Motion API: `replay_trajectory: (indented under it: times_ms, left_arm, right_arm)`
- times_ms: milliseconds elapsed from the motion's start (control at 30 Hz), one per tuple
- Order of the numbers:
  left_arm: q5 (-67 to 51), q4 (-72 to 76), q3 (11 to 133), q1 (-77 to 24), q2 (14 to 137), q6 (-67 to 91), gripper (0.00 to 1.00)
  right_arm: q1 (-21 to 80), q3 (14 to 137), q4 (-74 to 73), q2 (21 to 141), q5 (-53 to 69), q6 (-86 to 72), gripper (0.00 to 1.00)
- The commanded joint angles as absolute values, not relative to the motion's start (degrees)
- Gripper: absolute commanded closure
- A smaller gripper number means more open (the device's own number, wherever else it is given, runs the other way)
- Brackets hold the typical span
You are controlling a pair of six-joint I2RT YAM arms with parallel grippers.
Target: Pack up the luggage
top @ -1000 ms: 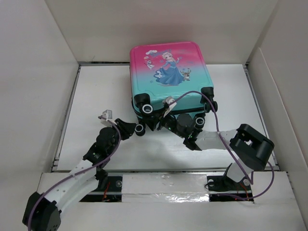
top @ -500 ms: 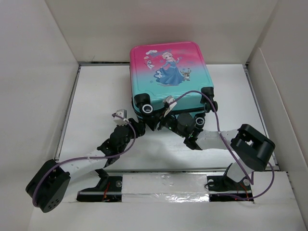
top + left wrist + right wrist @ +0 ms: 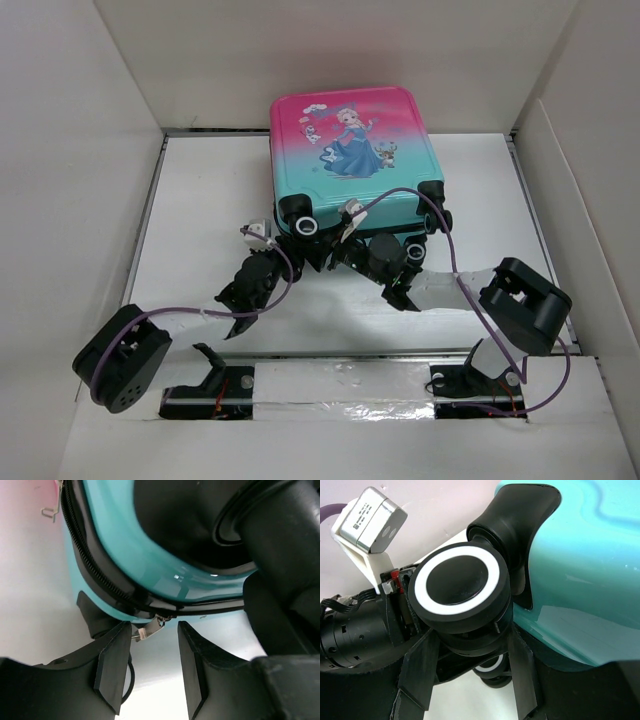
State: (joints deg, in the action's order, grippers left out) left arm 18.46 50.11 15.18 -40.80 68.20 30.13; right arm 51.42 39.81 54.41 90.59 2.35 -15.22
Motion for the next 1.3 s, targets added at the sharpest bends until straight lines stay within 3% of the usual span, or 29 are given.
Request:
replay_trajectory:
  times_ms: [0,367,500,567,933,1267]
  left_arm:
    - [18.5,56.1,17.7,-41.0,68.8,28.8,0.62]
    - [22.3,62.5,17.8,-41.0,74.4,31.9,0.76]
    - [24.9,63.5,17.6,-41.0,74.4,32.2,0.95]
    - [26.4,62.3,17.9,-41.0,73.3,31.2,1.00]
    - [35.2,47.6,14.7,-40.0,63.7,27.0,1.00]
    - [33.7,41.9,15.5,-35.9,60.0,27.7,1.00]
  right_arm:
    - [49.8,43.4,59.9,88.3,-0.5,-15.5,0.62]
    - [49.8,43.1,59.4,88.0,1.3,-16.2,0.63]
    - [49.8,42.7,59.4,87.6,1.3,-16.3,0.63]
    - [49.8,42.4,59.6,87.5,1.1,-16.3,0.63]
    - [48.7,39.9,59.9,84.1,0.9,-17.3,0.69]
    - [49.2,35.8,55.6,77.3,0.4,-17.0,0.68]
